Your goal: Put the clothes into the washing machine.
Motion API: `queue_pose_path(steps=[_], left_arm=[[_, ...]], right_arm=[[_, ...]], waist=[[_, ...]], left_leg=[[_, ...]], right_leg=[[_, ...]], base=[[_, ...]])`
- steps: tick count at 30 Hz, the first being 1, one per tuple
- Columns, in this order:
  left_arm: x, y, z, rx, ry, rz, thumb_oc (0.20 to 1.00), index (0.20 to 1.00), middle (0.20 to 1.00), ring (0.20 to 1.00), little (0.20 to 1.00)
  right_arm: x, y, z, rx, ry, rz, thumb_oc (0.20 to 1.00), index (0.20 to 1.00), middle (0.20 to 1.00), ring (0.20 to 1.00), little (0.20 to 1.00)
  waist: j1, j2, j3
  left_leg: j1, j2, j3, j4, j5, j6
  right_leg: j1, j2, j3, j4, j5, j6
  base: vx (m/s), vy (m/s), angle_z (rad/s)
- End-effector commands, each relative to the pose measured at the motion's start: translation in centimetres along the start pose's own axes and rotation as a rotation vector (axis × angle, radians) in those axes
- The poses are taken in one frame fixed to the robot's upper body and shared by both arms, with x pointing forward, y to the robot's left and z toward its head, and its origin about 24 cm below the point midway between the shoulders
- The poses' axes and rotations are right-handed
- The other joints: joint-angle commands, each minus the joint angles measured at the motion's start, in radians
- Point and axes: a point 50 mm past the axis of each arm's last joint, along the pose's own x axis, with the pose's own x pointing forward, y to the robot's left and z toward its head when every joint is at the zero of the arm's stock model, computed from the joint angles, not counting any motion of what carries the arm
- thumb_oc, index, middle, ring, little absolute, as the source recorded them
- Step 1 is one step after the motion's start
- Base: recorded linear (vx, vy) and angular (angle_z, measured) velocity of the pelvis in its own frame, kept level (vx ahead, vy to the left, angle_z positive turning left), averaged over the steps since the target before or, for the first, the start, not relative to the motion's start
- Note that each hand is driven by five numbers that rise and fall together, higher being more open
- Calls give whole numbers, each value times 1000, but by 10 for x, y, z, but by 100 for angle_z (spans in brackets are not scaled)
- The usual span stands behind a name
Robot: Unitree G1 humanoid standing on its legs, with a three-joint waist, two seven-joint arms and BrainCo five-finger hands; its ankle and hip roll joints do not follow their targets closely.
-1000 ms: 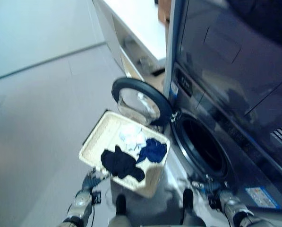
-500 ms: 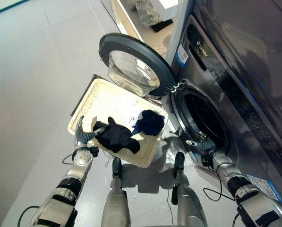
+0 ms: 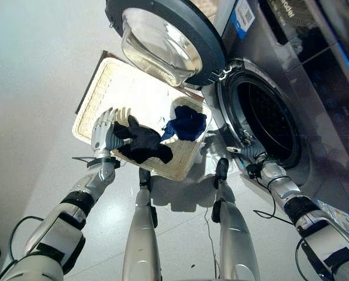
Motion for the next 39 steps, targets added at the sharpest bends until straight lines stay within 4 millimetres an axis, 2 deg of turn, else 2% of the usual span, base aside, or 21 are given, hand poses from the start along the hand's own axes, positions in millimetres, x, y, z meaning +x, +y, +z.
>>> queue_pose_path(steps=[1,9,17,20,29,33,39], left_arm=[[11,16,-9,80,-5,36,1000,1000,1000,1000,1000],[22,16,-2,126,-50,-23,1000,1000,1000,1000,1000],[22,4,7,164,-109,-180,1000,1000,1000,1000,1000],[23,4,9,168,-111,-176,1000,1000,1000,1000,1000],[42,23,20,174,-144,-42,1000,1000,1000,1000,1000],[48,23,29,187,-164,-49,1000,1000,1000,1000,1000],[51,18,28,230,-125,-131,1000,1000,1000,1000,1000]], right_arm=[[3,-15,21,-84,-106,-42,1000,1000,1000,1000,1000],[12,-20,42,-116,-161,-64,1000,1000,1000,1000,1000],[17,-25,58,-137,-201,-88,1000,1000,1000,1000,1000],[17,-25,59,-141,-205,-91,1000,1000,1000,1000,1000],[19,-23,74,-176,-250,-81,1000,1000,1000,1000,1000],[20,-17,74,-188,-245,-65,1000,1000,1000,1000,1000],[21,-13,75,-190,-253,-59,1000,1000,1000,1000,1000]], waist=[[3,-15,-16],[-1,-3,-16],[-7,13,-16],[-6,15,-16],[-15,12,-16],[-18,10,-16],[-24,9,-16]], left_leg=[[-110,-56,-59,131,-52,59],[-193,-68,-72,154,-45,60],[-245,-80,-84,162,-38,60],[-248,-81,-85,164,-41,61],[-308,-91,-97,173,-34,59],[-320,-93,-101,171,-32,59],[-332,-95,-104,165,-25,58]], right_leg=[[-96,-3,28,145,-51,48],[-182,11,33,174,-46,47],[-246,18,35,192,-30,52],[-253,20,36,199,-32,52],[-316,32,43,216,-22,51],[-331,34,42,218,-16,51],[-350,35,44,218,-6,54]], base=[[-44,1,8],[-3,1,1],[6,1,2],[0,0,0],[9,0,3],[14,-4,5],[3,0,1]])
